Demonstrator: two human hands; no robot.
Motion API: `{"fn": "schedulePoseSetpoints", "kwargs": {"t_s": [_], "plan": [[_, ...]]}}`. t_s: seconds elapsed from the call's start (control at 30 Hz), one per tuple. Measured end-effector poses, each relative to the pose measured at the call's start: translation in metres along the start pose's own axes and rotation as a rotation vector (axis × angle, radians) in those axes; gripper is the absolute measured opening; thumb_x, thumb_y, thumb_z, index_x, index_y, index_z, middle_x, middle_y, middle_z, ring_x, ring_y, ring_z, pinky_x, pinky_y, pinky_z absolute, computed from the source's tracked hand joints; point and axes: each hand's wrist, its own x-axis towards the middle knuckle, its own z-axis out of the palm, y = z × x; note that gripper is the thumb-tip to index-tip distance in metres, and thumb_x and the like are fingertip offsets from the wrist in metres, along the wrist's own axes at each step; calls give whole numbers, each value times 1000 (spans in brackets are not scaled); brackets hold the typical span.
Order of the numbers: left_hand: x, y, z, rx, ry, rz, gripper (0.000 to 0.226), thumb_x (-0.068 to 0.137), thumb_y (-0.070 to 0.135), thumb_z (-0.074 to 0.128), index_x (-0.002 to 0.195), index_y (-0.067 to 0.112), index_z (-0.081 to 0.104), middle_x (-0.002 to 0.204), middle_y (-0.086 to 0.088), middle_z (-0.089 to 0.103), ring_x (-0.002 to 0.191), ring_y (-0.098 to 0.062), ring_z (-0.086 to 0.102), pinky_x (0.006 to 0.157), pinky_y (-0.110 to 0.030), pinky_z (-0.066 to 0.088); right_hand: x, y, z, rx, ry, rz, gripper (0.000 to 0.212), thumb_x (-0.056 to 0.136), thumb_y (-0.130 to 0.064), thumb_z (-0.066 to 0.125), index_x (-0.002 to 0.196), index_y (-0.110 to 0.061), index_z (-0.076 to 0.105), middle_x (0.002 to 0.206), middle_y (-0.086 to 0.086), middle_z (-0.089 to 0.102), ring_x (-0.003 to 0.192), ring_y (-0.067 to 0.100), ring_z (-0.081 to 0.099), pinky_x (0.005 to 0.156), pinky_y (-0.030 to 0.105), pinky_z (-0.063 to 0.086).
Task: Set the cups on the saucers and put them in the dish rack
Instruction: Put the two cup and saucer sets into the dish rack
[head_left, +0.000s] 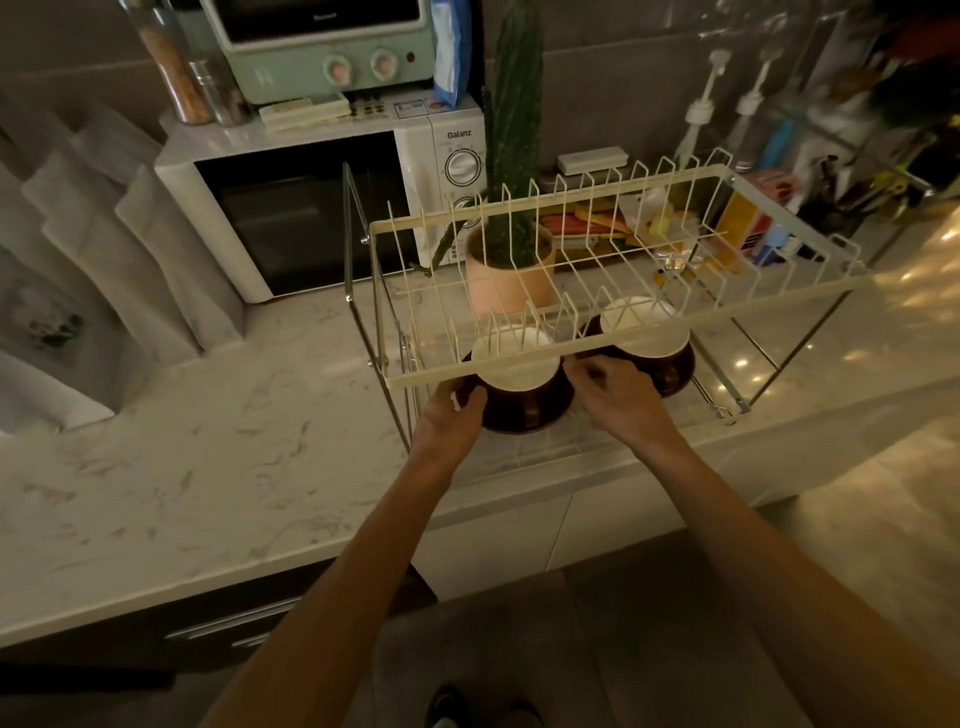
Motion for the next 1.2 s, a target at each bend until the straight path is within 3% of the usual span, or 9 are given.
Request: {"fn": "schedulePoseSetpoints", "kwargs": {"t_s": [0.13,0.27,0.4,0.57,0.8,0.93,1.1,1.2], "plan": [[-3,2,1,-23,16,-18,52,92,45,52,139,25,42,137,-7,53,121,-27,53,98,-49,50,0,-4,-6,3,30,-5,52,83,-70,48,107,-30,69,102,0,74,97,26,69,85,51,58],[-5,14,3,-221,39,-136,55,94,44,52,143,23,39,141,-8,48,120,-26,51,93,-48,53,0,-13,-4,47,-36,8,54,89,-61,51,127,-24,62,128,3,64,118,28,60,94,51,54],[-5,19,9,-264,38,-128,54,91,47,56,139,26,44,138,-7,49,123,-28,50,88,-49,56,1,-20,7,39,-82,6,54,94,-54,49,136,-21,56,137,6,58,127,28,55,104,47,47],[-4,22,14,-254,52,-100,41,92,32,59,131,21,52,112,0,52,99,-18,54,80,-40,59,2,-21,20,39,-47,3,48,98,-45,47,136,-18,58,138,7,59,129,29,52,104,36,40],[3,15,14,-201,95,-51,34,93,25,58,126,18,56,98,4,52,94,-19,56,82,-44,59,2,-26,24,83,-55,4,44,99,-41,49,133,-15,60,138,8,58,130,28,51,103,34,40],[7,12,13,-183,113,-56,34,92,25,57,125,16,56,99,2,54,95,-21,58,88,-47,56,0,-29,28,101,-51,18,44,99,-40,49,135,-17,58,141,7,56,132,28,49,99,29,38],[8,10,12,-180,124,-35,35,92,22,55,126,15,55,86,7,51,92,-20,56,88,-48,56,-1,-31,31,92,-58,11,45,99,-42,49,137,-19,56,143,6,55,134,28,48,100,30,37],[7,11,11,-145,118,-34,37,93,24,54,129,16,53,101,-1,56,96,-22,57,89,-47,55,-3,-32,30,86,-64,3,44,100,-42,48,137,-20,56,143,6,55,134,28,47,99,29,37]]}}
